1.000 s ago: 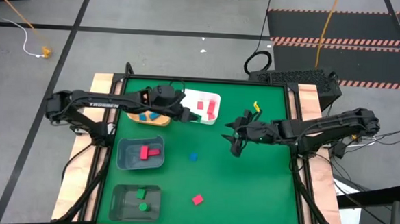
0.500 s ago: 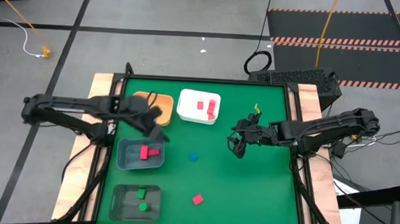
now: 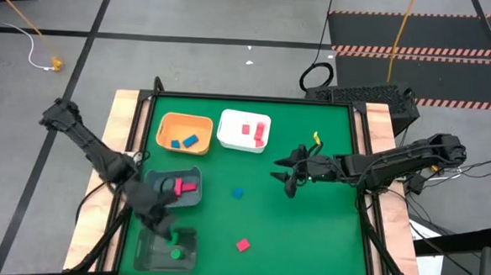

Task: Sort & place blocks by color
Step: Put the green block into the black bin, then put the red block into the grey bin

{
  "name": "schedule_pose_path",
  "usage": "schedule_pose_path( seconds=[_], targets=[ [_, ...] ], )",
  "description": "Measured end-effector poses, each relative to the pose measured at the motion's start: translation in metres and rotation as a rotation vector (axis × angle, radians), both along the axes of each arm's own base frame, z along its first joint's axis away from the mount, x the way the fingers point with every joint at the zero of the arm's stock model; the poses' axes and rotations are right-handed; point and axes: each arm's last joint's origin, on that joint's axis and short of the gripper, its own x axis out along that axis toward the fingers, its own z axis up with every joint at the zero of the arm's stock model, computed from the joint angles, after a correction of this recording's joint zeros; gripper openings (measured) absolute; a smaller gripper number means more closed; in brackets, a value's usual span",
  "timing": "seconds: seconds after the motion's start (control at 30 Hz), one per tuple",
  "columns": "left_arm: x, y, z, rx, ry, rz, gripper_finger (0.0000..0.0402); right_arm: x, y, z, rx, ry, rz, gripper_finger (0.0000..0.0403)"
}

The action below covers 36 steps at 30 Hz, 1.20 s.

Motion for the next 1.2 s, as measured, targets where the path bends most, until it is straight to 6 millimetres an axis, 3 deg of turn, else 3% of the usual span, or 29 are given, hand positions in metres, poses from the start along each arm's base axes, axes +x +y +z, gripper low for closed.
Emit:
schedule_pose_path(
  seconds=[0.3, 0.47, 0.63, 0.77, 0.97, 1.2],
  targets=[
    [-0.004, -0.043, -0.036, 0.056, 0.235, -0.042, 0.0108, -0.004, -0.001, -0.01, 0.008, -0.065, 0.0, 0.021],
    [0.0, -0.048, -0.049, 0.089, 0.307, -0.031, 0.0186, -0.004, 0.0, -0.01, 0.011, -0.066, 0.006, 0.021],
    [0.002, -0.048, -0.049, 0.08, 0.307, -0.022, 0.0254, -0.003, 0.003, -0.008, 0.059, -0.088, 0.107, 0.021],
    [0.01, -0.046, -0.041, 0.006, 0.232, -0.005, 0.028, -0.002, 0.004, -0.007, 0.075, -0.1, 0.141, 0.021],
    [0.037, -0.039, -0.023, -0.104, -0.02, 0.063, 0.0282, 0.0, 0.012, -0.001, 0.101, -0.17, 0.218, 0.021],
    [0.061, -0.014, -0.016, -0.001, -0.251, 0.183, 0.0274, 0.004, 0.033, -0.003, 0.053, -0.207, 0.322, 0.021]
  ],
)
